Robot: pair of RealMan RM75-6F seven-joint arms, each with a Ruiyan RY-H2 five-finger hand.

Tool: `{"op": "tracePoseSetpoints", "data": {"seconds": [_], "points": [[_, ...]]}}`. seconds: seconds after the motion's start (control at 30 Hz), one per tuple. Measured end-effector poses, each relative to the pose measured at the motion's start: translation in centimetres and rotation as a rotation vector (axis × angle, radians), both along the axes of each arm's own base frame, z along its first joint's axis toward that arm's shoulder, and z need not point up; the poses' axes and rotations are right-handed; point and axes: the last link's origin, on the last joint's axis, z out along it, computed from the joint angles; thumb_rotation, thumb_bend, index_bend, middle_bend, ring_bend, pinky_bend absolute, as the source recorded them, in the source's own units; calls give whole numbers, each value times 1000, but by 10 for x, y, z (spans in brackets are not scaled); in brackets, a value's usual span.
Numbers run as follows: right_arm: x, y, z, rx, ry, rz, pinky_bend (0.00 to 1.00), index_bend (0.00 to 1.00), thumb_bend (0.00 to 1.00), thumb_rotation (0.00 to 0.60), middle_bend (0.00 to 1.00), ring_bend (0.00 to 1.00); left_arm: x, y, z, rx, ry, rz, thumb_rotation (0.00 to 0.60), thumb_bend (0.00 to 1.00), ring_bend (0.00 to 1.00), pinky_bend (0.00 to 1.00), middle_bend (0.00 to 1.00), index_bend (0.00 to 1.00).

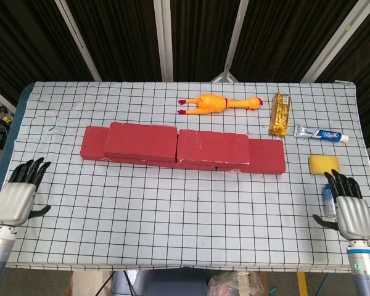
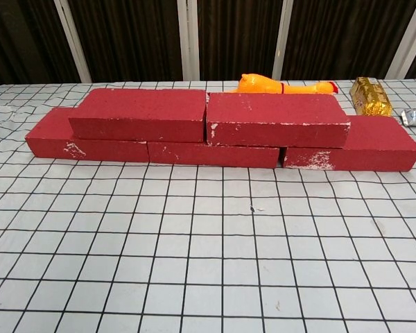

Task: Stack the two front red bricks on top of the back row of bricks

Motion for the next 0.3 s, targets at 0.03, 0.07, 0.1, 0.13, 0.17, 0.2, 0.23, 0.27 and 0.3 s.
{"op": "tracePoseSetpoints", "data": {"seconds": [0.03,0.07,0.1,0.13,0.17,0.2,0.23,0.27,0.3], "points": [[0,0,0,-1,1,2,0,45,162,600,0,0,-6,-7,-2,14,-10,-1,600,0,0,90,0,90],[1,0,0,-3,2,3,0,45,162,600,0,0,-10,-12,-5,23,-19,-5,600,0,0,90,0,93],[1,0,-1,-4,2,4,0,45,162,600,0,0,-12,-16,-7,31,-28,-10,600,0,0,89,0,98],[1,0,-1,-5,3,5,0,45,162,600,0,0,-15,-21,-11,37,-38,-15,600,0,0,88,0,106],[1,0,-1,-5,4,5,0,45,162,600,0,0,-17,-25,-14,39,-45,-17,600,0,0,87,0,111],[2,0,-1,-4,4,5,0,45,162,600,0,0,-20,-29,-17,40,-50,-13,600,0,0,86,0,116],[2,1,-2,-4,2,5,0,45,161,600,0,0,-21,-30,-18,39,-51,-12,600,0,0,86,0,119],[2,1,-2,-5,1,5,0,45,162,600,0,0,-20,-31,-19,38,-50,-15,600,0,0,86,0,119],[2,1,-2,-5,1,4,0,45,162,600,0,0,-20,-31,-19,38,-49,-20,600,0,0,86,0,119]]}}
